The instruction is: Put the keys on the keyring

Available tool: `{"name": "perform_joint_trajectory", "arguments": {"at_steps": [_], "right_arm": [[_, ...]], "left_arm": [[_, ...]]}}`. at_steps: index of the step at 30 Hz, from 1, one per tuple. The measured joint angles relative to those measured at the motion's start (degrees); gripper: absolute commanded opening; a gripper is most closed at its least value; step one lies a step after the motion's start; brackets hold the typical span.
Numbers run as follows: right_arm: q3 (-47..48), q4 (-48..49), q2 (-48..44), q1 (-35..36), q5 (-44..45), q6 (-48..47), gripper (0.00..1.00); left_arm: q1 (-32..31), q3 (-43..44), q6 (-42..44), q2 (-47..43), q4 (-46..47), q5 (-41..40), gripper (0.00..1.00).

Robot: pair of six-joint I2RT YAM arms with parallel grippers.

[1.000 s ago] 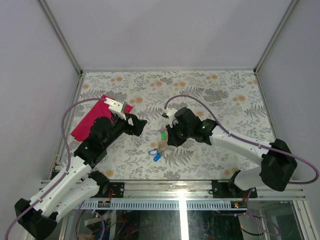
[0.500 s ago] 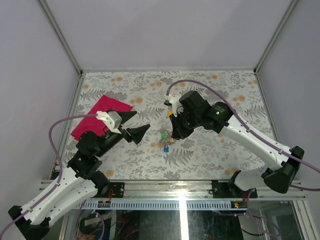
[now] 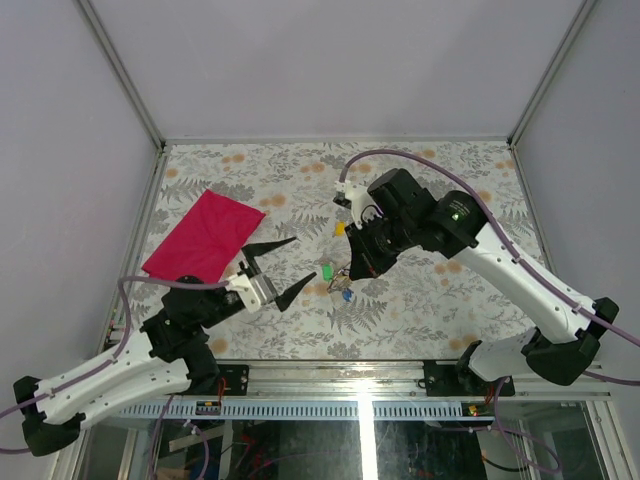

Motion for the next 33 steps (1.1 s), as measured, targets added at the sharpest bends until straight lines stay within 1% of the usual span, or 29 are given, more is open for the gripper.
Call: {"name": "perform_joint_trajectory", "arguments": {"at_steps": [6, 12, 18, 22, 28, 31, 33], "right_arm": [[3.69, -2.23, 1.73, 0.0, -1.6, -0.07, 0.0], [6.73, -4.39, 3.63, 0.0, -2.67, -0.42, 0.0], [8.37, -5.46, 4.87, 0.0, -2.69, -0.66, 0.0], [8.66, -5.86, 5.05, 0.0, -2.69, -0.68, 0.0], [8.66, -6.01, 5.05, 0.0, -2.75, -0.61, 0.0], [8.66, -5.99, 5.05, 0.0, -3.34, -0.57, 0.0], [8.66, -5.99, 5.05, 0.0, -3.96, -0.48, 0.0]], "left_arm": [[-3.39, -0.17, 8.94, 2.01, 0.83, -0.39, 0.68], [-7.21, -0.17, 15.21, 4.7, 1.31, -1.6, 0.61], [-10.14, -0.17, 17.0, 5.95, 1.31, -1.81, 0.59], [-11.69, -0.17, 17.07, 6.64, 1.53, -1.81, 0.57], [-13.99, 0.04, 17.03, 8.87, 2.34, -2.64, 0.55], [-14.56, 0.52, 17.31, 9.9, 2.43, -3.74, 0.53], [-14.99, 0.7, 18.01, 10.62, 2.64, -4.57, 0.49]]}}
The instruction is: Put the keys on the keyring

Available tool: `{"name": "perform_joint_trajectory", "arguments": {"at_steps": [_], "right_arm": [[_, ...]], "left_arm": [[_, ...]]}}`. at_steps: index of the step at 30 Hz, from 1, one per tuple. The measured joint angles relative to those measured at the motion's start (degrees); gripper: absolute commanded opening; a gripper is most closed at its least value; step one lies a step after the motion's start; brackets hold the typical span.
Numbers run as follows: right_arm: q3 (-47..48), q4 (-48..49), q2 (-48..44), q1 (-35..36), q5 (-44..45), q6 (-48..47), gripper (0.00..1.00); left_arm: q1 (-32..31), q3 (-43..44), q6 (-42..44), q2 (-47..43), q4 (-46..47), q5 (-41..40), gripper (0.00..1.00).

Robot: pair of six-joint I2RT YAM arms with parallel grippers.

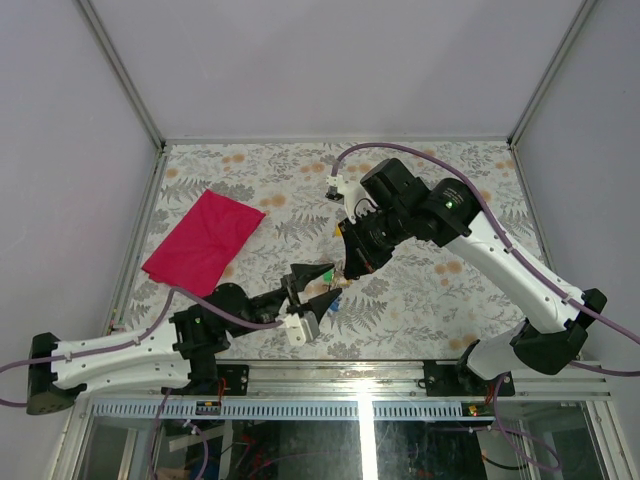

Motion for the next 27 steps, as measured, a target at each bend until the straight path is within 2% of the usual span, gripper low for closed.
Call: {"name": "perform_joint_trajectory", "arguments": {"at_steps": [10, 20, 27], "right_arm": [[0.0, -0.02, 0.0, 0.0, -1.99, 0.24, 0.0], [0.0, 0.0, 0.0, 0.0, -3.19, 0.28, 0.0], [0.0, 0.07, 0.0, 0.0, -3.23, 0.28, 0.0]], "left_arm": [[-0.66, 0.0, 8.79, 3.52, 3.15, -6.23, 0.39], [-0.76, 0.0, 11.93, 4.74, 4.24, -6.93, 0.35], [-1.11, 0.0, 12.31, 4.74, 3.67, -6.08, 0.18]]}}
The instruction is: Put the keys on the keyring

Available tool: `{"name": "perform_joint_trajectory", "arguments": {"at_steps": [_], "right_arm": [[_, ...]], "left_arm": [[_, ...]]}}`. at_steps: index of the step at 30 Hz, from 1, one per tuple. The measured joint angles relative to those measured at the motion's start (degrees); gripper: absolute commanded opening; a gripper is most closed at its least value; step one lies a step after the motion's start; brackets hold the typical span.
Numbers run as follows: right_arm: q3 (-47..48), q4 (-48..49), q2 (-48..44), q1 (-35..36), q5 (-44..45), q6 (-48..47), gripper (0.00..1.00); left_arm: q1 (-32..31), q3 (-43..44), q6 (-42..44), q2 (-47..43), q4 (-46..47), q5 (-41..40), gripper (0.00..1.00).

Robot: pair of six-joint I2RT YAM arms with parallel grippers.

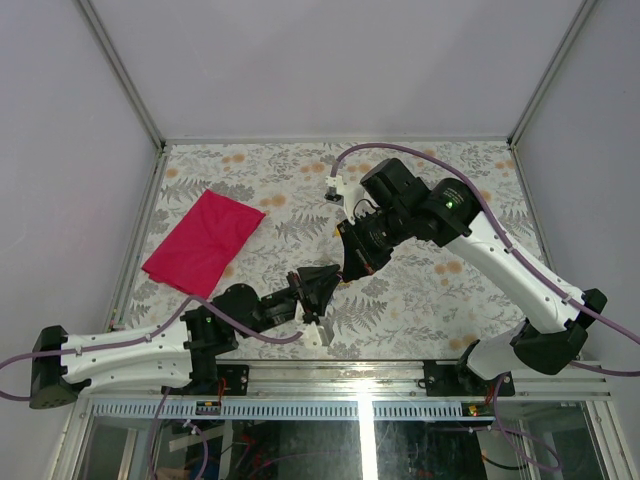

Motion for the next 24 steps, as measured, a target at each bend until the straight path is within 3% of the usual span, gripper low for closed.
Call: {"name": "perform_joint_trajectory", "arguments": {"at_steps": [5, 8, 13, 15, 19, 24], "right_arm": [[0.0, -0.04, -0.02, 0.0, 0.02, 0.0, 0.0], [0.0, -0.02, 0.0, 0.0, 0.02, 0.02, 0.01], [0.26, 0.26, -0.02, 0.07, 0.39, 0.17, 0.31], [0.76, 0.57, -0.15, 0.07, 1.88, 0.2, 0.38], [0.33, 3.61, -2.51, 0.09, 6.4, 0.26, 0.43], [-6.45, 11.47, -12.33, 0.13, 15.26, 1.07, 0.45]], "left_arm": [[-0.28, 0.0, 0.11, 0.0, -1.22, 0.2, 0.02], [-0.31, 0.0, 0.02, -0.26, -1.62, 0.28, 0.0], [-0.37, 0.11, -3.34, -0.81, -2.34, -0.17, 0.0], [-0.42, 0.61, -5.86, -0.85, -2.89, -1.07, 0.0], [-0.44, 2.38, -12.13, -1.03, -4.57, -3.89, 0.0], [-0.46, 5.51, -20.28, -0.39, -7.48, -8.85, 0.0]]}}
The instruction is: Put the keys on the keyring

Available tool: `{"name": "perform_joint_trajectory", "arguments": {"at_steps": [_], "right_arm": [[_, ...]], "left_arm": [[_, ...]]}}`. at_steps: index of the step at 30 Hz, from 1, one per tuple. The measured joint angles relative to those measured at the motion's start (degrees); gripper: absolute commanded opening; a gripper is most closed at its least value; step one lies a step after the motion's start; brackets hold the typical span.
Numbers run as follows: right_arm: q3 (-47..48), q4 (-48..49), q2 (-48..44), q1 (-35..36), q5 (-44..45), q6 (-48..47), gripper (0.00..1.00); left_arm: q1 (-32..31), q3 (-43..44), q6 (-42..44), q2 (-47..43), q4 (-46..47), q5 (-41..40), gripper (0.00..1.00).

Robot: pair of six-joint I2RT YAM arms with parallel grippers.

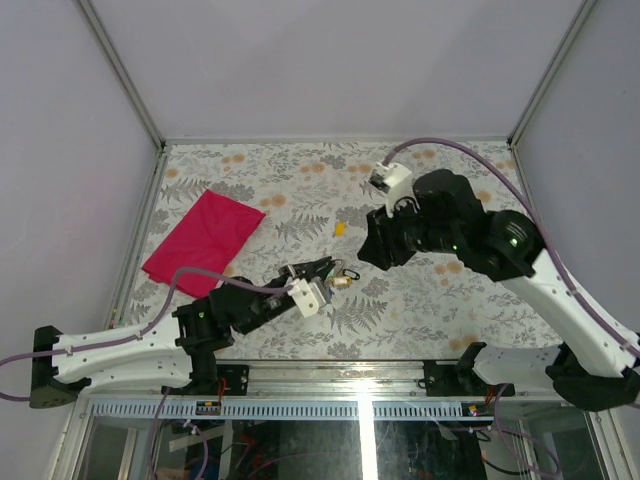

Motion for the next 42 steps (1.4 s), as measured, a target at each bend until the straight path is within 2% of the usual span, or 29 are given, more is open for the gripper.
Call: {"name": "perform_joint_trajectory", "arguments": {"at_steps": [6, 12, 18, 25, 32, 42], "right_arm": [[-10.08, 7.76, -9.49, 0.02, 8.96, 2.16, 0.44], [-17.53, 12.07, -10.19, 0.02, 14.03, 3.76, 0.42], [-22.49, 14.29, -9.55, 0.02, 16.92, 7.04, 0.39], [-29.66, 19.85, -4.2, -1.68, 15.1, 11.47, 0.37], [-39.26, 28.39, 1.27, -6.69, 10.56, 13.97, 0.4], [-36.81, 37.03, 16.92, -8.57, 5.42, 12.2, 0.41]], "left_arm": [[0.02, 4.22, -9.22, 2.8, -4.74, -5.7, 0.0], [1.49, 6.21, -16.39, 5.01, -8.61, -7.91, 0.0], [9.53, 8.2, -24.52, 5.25, -12.76, -5.09, 0.0], [19.23, 9.33, -31.32, 5.09, -16.63, -0.68, 0.0], [22.75, 7.69, -33.33, 0.94, -17.09, -0.42, 0.0], [25.62, 7.56, -35.89, 1.16, -20.33, 0.2, 0.0]]}}
